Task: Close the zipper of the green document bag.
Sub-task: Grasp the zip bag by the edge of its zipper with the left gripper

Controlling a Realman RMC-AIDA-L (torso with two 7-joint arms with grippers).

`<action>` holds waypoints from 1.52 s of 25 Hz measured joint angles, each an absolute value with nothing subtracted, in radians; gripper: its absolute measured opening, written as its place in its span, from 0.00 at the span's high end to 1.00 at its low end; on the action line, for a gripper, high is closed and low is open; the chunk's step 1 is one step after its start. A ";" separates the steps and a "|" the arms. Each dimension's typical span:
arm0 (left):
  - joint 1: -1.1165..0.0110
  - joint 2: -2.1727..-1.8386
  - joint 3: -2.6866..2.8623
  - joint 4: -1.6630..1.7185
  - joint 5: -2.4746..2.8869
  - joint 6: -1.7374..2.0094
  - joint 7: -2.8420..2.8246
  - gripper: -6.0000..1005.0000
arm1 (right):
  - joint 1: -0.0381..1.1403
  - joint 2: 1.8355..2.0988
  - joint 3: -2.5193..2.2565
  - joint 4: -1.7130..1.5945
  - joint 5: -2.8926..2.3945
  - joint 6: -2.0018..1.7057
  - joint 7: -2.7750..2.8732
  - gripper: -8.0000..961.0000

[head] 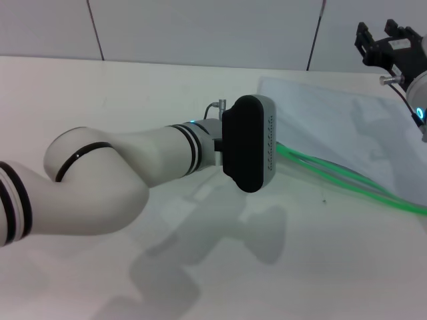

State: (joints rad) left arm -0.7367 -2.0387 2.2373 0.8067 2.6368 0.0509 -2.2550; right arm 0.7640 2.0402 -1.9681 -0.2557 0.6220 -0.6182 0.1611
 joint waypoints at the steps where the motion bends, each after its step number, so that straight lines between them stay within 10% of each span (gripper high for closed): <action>1: -0.738 -2.039 2.238 0.805 2.637 0.050 -2.256 0.29 | 0.764 2.040 -1.968 -0.256 0.622 -0.618 0.161 0.46; 38: -0.793 -2.041 2.308 0.711 2.563 -0.028 -2.267 0.64 | 0.767 2.040 -1.970 -0.262 0.617 -0.617 0.161 0.47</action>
